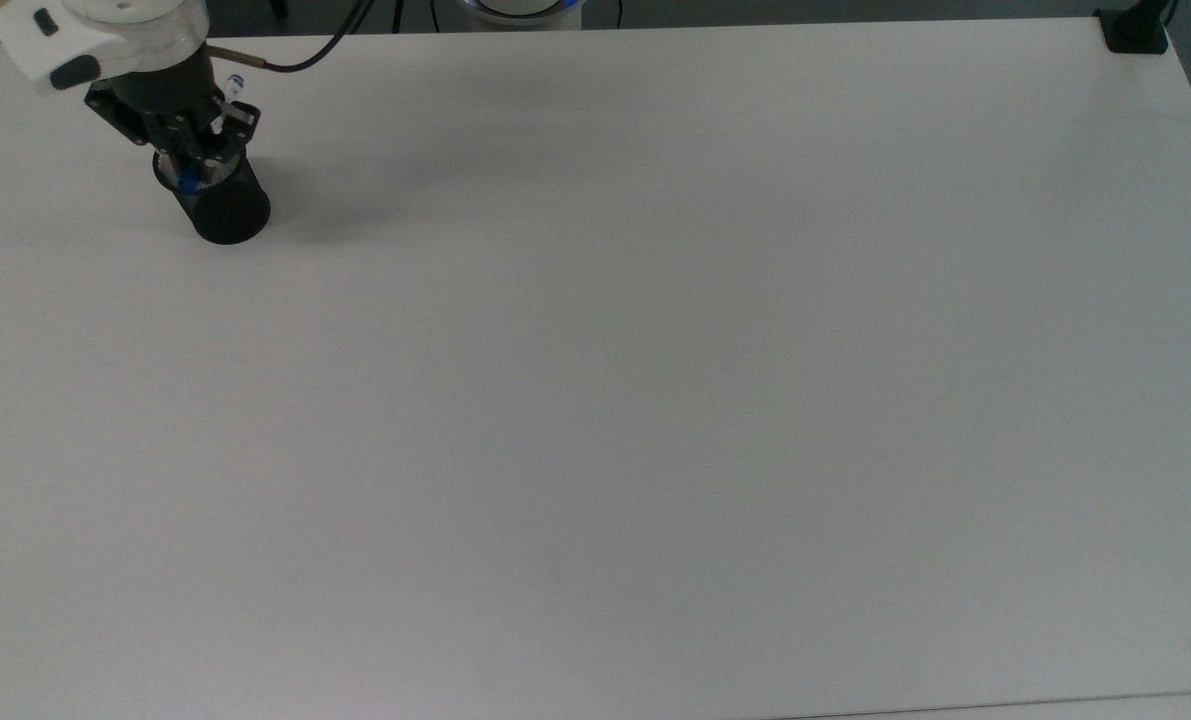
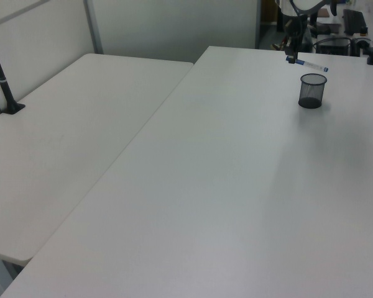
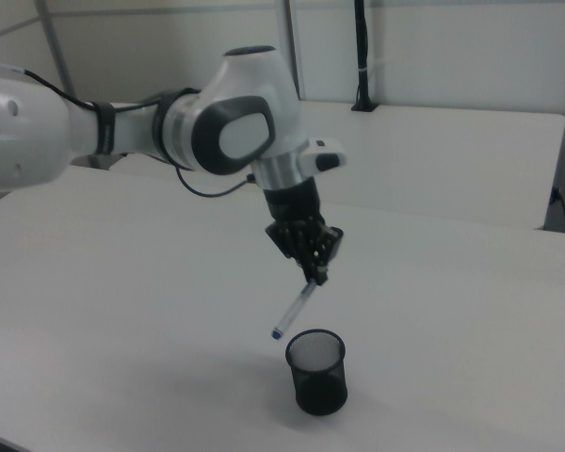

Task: Insert the marker
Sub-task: 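Carry the held marker over the black mesh pen cup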

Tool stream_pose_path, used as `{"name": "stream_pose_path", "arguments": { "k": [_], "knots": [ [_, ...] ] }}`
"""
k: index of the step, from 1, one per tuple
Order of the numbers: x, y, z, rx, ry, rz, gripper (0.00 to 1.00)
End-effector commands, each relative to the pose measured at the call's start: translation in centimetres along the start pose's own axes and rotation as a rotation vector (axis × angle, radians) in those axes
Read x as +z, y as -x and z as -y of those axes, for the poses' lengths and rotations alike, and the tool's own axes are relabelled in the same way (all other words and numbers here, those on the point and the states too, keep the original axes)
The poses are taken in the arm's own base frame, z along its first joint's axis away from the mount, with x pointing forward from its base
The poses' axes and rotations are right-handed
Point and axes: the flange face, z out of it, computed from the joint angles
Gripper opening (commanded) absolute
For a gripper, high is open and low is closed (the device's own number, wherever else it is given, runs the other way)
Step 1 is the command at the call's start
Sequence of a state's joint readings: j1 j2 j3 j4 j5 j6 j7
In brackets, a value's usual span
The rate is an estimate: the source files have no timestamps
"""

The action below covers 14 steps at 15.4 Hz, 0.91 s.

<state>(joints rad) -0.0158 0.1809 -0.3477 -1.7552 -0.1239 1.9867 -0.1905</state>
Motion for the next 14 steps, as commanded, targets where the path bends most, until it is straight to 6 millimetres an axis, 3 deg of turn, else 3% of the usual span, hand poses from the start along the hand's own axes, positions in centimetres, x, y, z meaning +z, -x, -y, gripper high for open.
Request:
{"name": "stream_pose_path", "arguments": {
  "k": [1, 4, 7, 14],
  "knots": [
    [1.7, 0.8, -4.0, 0.05, 0.027, -0.076, 0.05],
    [2.8, 2.0, -5.7, 0.055, 0.029, -0.066, 0.05],
    [2.7, 2.3, -6.6, 0.068, 0.033, -0.074, 0.05],
    [3.4, 2.0, -6.5, 0.095, 0.046, -0.144, 0.05]
  ]
}}
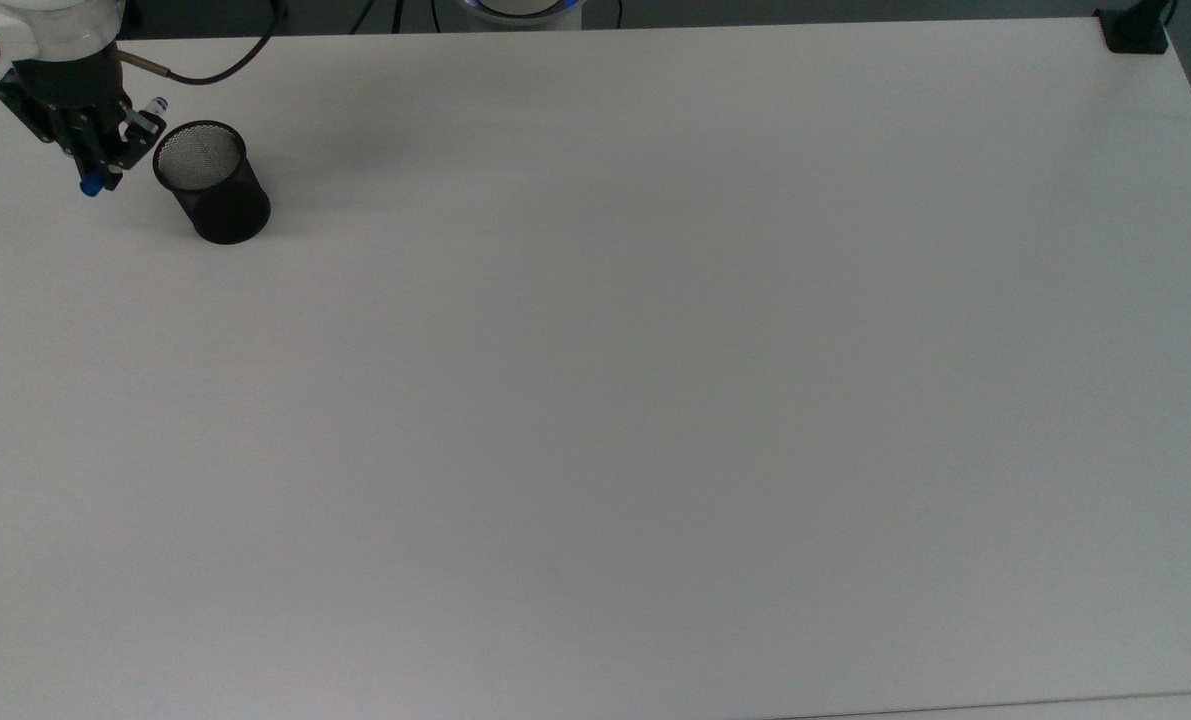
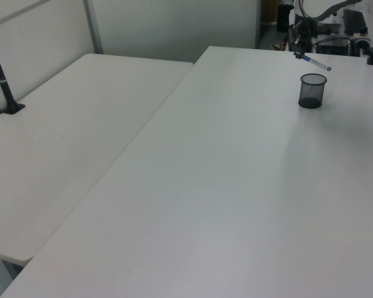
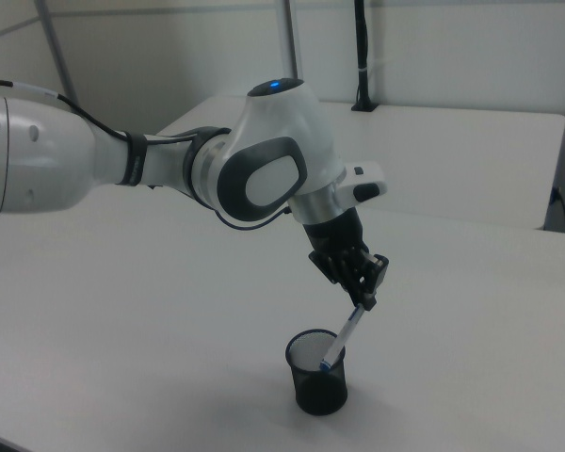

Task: Insert the marker
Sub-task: 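Carry the held marker over the black mesh pen cup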

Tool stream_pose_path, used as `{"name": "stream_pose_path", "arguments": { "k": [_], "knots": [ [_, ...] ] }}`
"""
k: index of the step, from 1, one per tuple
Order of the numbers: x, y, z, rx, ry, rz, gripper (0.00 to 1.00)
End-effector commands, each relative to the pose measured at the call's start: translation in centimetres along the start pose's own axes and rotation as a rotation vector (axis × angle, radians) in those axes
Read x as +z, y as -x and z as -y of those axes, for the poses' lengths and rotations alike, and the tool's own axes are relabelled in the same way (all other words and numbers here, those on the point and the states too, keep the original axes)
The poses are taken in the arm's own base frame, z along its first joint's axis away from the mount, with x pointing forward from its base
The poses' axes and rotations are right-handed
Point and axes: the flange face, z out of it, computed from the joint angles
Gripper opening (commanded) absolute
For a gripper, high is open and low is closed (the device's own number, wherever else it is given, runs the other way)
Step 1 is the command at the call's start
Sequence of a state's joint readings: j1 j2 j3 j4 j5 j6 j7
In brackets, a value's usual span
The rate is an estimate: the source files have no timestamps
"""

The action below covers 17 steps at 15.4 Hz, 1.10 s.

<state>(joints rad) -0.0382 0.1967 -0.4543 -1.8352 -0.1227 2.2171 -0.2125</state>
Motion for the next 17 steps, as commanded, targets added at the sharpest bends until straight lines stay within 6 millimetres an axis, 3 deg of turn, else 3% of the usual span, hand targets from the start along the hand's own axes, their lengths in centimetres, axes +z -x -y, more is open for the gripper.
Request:
{"name": "stream_pose_path", "arguments": {
  "k": [1, 11, 17],
  "knots": [
    [0.0, 0.7, 0.5, 0.005, -0.015, -0.033, 0.06],
    [1.8, 1.4, 4.2, 0.013, -0.055, 0.001, 0.08],
    [0.9, 0.7, 3.7, 0.073, -0.046, -0.056, 0.09]
  ]
}}
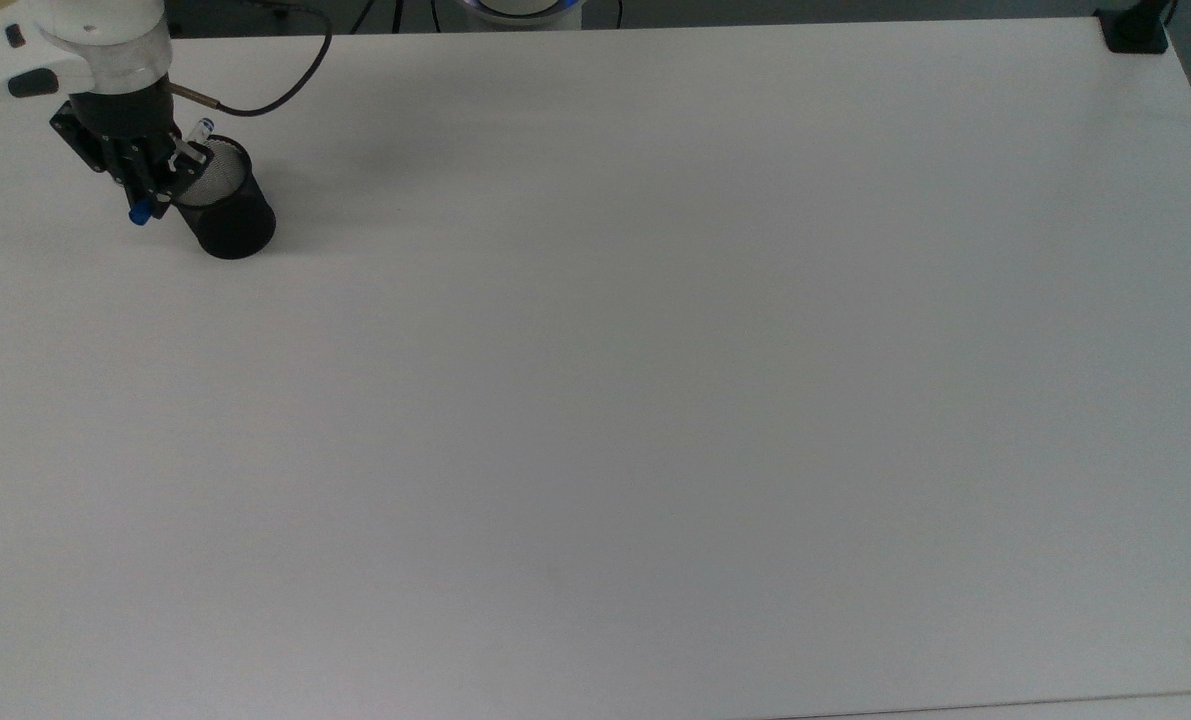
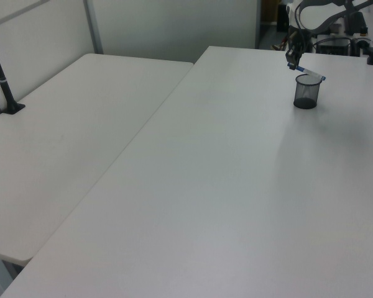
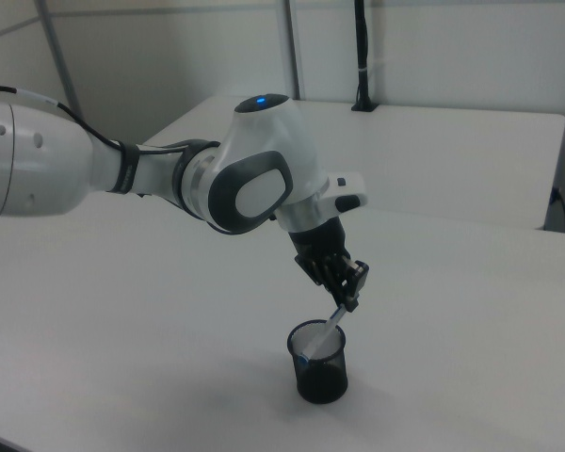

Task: Insert the marker
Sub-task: 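Lower the marker into the pen cup and open the gripper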

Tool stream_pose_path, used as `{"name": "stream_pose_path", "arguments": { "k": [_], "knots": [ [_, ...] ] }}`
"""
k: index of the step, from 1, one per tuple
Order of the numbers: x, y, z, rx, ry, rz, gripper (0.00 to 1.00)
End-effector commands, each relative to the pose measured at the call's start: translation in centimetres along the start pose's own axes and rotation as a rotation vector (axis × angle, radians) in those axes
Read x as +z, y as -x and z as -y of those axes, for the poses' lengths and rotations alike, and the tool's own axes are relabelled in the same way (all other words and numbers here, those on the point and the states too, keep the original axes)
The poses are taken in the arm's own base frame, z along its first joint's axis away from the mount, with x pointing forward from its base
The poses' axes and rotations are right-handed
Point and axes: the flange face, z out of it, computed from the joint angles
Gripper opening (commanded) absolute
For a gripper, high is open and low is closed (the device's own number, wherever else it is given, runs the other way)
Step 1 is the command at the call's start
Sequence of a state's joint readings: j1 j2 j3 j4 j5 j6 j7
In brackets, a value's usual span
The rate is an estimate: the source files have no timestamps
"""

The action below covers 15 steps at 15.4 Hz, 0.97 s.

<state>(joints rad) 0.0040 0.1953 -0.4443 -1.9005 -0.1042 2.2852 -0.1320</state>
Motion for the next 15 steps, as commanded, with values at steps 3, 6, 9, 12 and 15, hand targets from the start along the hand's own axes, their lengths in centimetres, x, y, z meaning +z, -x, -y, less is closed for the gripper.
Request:
{"name": "stream_pose_path", "arguments": {
  "k": [3, 6, 9, 12, 15],
  "knots": [
    [-1.3, 0.6, -0.4, 0.035, -0.019, -0.041, 0.09],
    [-2.6, 0.1, -0.9, 0.046, -0.02, -0.066, 0.08],
    [-2.7, -0.3, -0.3, 0.051, -0.042, -0.067, 0.08],
    [-2.1, -0.6, 0.4, 0.056, -0.039, -0.088, 0.08],
    [-1.7, -0.5, 0.5, 0.068, -0.037, -0.117, 0.07]
  ]
}}
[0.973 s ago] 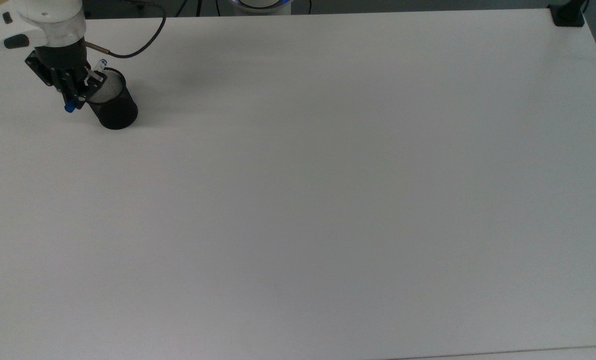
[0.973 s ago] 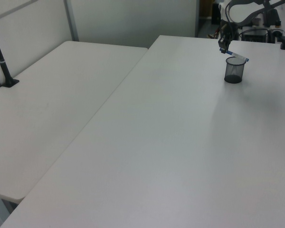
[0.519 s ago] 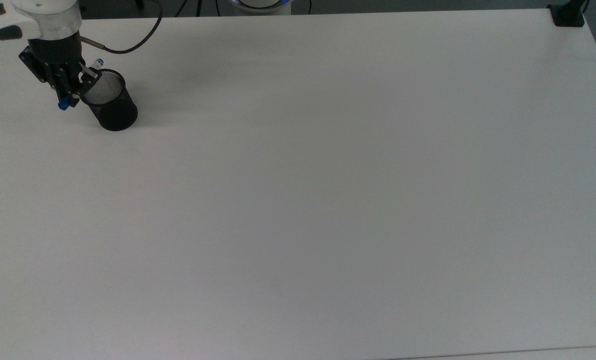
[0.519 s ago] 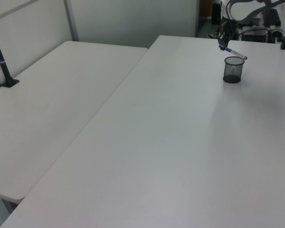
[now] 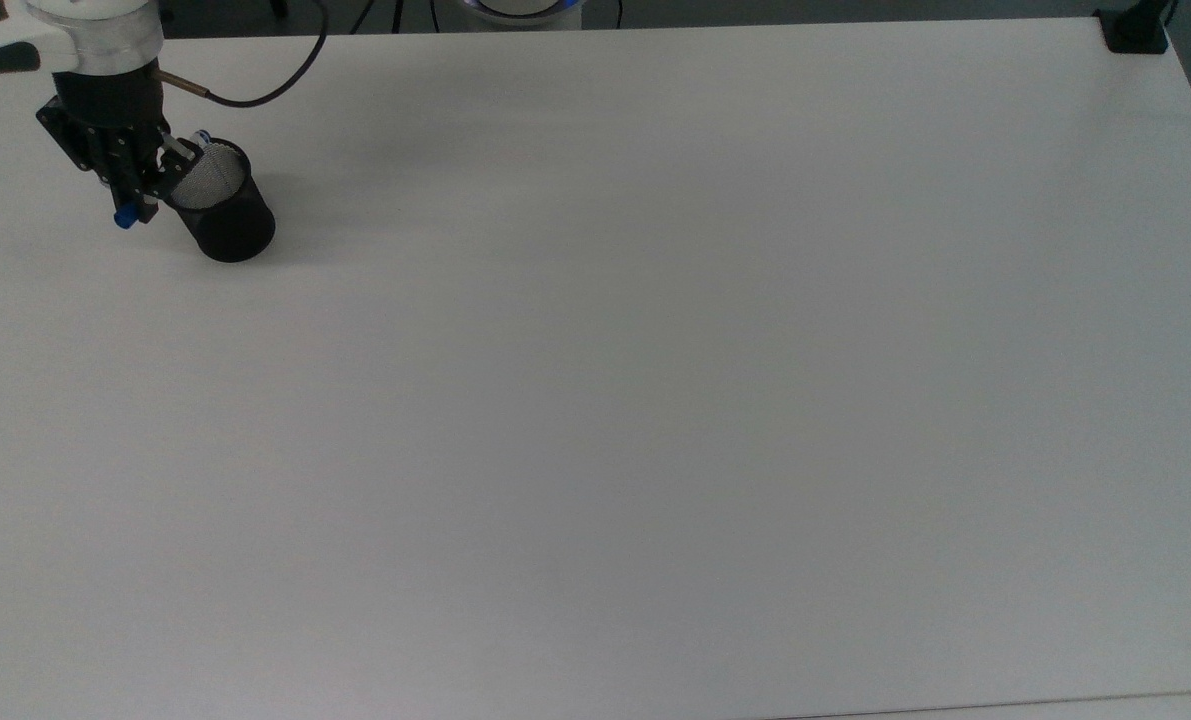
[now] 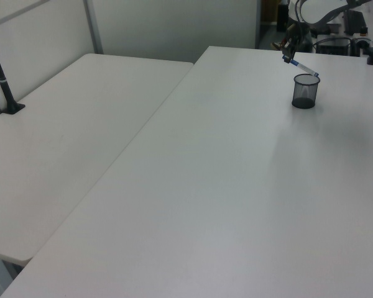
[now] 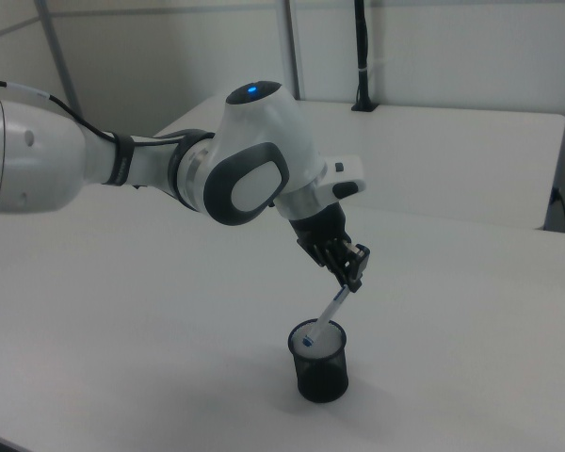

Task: Insert the marker
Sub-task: 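Lower the marker into the pen cup and open the gripper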

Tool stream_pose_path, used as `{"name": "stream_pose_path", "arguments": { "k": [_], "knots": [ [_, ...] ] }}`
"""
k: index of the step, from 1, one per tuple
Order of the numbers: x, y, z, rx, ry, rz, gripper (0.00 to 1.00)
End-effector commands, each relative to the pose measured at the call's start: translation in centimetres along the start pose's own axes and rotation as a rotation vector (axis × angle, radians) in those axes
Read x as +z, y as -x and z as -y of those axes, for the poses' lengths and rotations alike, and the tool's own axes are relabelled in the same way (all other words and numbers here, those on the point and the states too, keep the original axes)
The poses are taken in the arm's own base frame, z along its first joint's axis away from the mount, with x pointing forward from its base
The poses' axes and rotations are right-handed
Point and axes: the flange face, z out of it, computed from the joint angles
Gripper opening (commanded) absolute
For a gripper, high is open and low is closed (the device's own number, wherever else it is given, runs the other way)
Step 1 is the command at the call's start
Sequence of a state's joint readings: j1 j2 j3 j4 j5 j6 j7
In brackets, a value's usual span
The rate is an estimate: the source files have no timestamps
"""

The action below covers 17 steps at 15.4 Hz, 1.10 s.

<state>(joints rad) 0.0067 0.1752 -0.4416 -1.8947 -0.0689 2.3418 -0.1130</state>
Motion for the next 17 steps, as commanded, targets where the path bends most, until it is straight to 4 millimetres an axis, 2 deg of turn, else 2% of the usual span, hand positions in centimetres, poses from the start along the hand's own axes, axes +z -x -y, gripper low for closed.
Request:
{"name": "stream_pose_path", "arguments": {
  "k": [1, 4, 7, 9, 13, 15, 17],
  "knots": [
    [0.3, 0.4, 0.5, 0.025, -0.013, -0.032, 0.07],
    [0.5, 0.5, 0.5, 0.024, -0.013, -0.027, 0.08],
    [1.1, 1.0, 0.6, 0.014, -0.015, -0.012, 0.14],
    [1.4, 1.2, 0.7, 0.014, -0.016, -0.005, 0.22],
    [1.4, 1.2, 0.8, 0.021, -0.017, -0.003, 0.46],
    [1.3, 1.2, 0.7, 0.026, -0.019, -0.005, 0.49],
    [1.3, 1.2, 0.7, 0.025, -0.018, 0.0, 0.63]
  ]
}}
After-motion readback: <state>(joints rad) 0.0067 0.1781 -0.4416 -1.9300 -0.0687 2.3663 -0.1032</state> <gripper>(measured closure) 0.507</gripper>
